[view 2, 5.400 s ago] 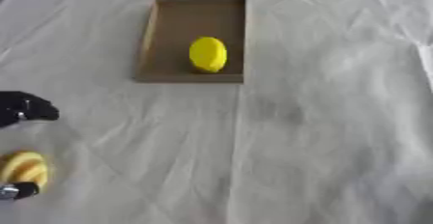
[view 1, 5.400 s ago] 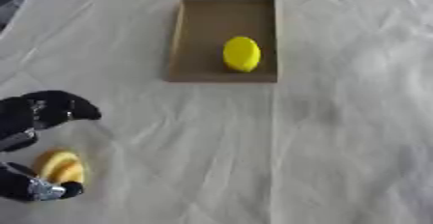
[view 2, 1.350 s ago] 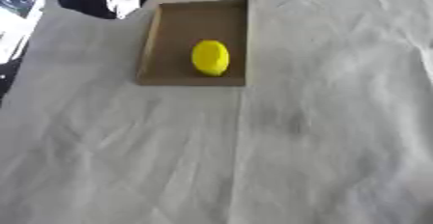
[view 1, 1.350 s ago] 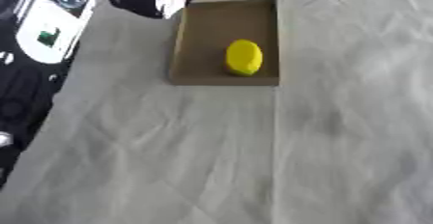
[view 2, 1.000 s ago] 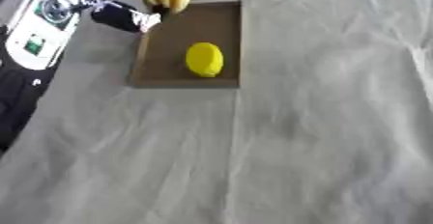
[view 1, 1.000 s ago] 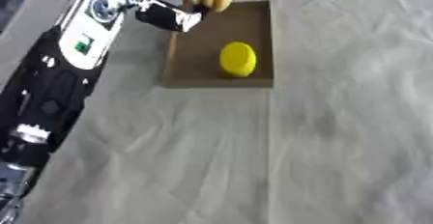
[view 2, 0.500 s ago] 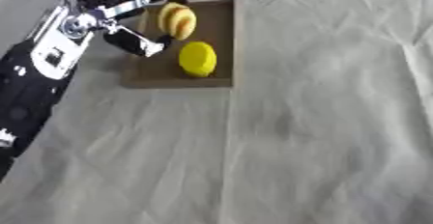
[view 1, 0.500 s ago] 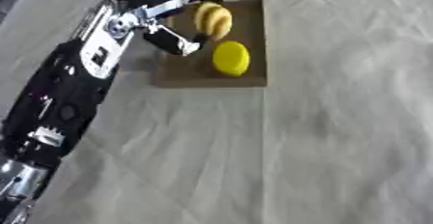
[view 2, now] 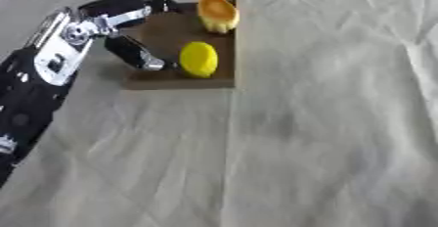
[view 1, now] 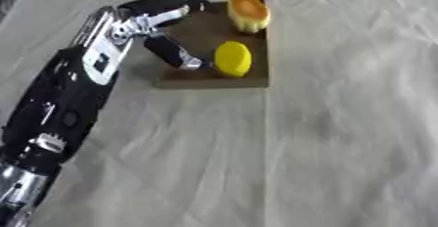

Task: Pick up objects on the table and place them in the box.

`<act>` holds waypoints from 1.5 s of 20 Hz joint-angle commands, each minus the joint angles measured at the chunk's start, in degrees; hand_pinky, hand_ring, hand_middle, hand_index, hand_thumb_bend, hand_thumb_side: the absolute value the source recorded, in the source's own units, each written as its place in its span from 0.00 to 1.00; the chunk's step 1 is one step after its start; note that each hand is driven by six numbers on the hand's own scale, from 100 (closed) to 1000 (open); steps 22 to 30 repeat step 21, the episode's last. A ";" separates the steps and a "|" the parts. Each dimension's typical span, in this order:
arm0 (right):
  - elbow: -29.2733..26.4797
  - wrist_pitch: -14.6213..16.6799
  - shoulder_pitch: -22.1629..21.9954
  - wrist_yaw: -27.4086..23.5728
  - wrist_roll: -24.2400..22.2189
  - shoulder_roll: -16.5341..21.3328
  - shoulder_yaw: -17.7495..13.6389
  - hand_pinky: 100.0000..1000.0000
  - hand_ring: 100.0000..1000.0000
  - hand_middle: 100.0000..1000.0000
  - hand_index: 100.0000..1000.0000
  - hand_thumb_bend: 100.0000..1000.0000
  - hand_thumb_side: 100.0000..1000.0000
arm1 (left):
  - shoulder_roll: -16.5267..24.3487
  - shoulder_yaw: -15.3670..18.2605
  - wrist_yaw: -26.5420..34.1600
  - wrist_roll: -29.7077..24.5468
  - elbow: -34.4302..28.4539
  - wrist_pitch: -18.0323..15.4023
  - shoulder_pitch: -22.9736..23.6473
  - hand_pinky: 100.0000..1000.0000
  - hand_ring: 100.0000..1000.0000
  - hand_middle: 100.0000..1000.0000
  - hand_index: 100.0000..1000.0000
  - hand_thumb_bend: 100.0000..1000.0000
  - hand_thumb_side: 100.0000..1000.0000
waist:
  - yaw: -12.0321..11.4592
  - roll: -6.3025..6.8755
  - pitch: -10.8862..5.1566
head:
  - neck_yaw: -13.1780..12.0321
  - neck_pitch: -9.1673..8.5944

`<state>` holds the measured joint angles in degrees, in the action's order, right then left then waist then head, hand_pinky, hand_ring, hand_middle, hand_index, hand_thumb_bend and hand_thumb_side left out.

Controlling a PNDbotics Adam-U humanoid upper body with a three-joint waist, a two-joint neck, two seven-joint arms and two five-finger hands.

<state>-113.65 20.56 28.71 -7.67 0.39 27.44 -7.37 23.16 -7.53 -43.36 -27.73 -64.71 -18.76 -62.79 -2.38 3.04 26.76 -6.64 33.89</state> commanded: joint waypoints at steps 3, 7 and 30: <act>-0.94 0.05 0.16 -0.18 -0.05 1.01 -0.37 0.91 0.83 0.62 0.84 0.00 0.56 | 2.20 1.88 2.29 3.03 -6.23 0.68 -0.12 0.98 0.94 0.86 0.93 0.40 0.29 | -0.44 -0.31 -1.50 | 0.19 0.10; -0.94 0.04 -0.21 0.07 0.08 1.28 -0.52 0.91 0.83 0.62 0.84 0.00 0.56 | 4.77 3.51 5.91 6.46 -16.74 2.92 1.55 0.95 0.91 0.83 0.91 0.28 0.14 | -1.13 -0.32 -1.54 | 0.69 0.48; -0.94 0.64 -0.82 0.12 2.02 1.91 -2.08 0.91 0.83 0.62 0.83 0.00 0.56 | 14.68 15.94 34.02 42.41 -49.32 14.76 21.43 0.85 0.70 0.64 0.76 0.14 0.28 | -3.49 -0.98 -1.25 | 4.66 -0.63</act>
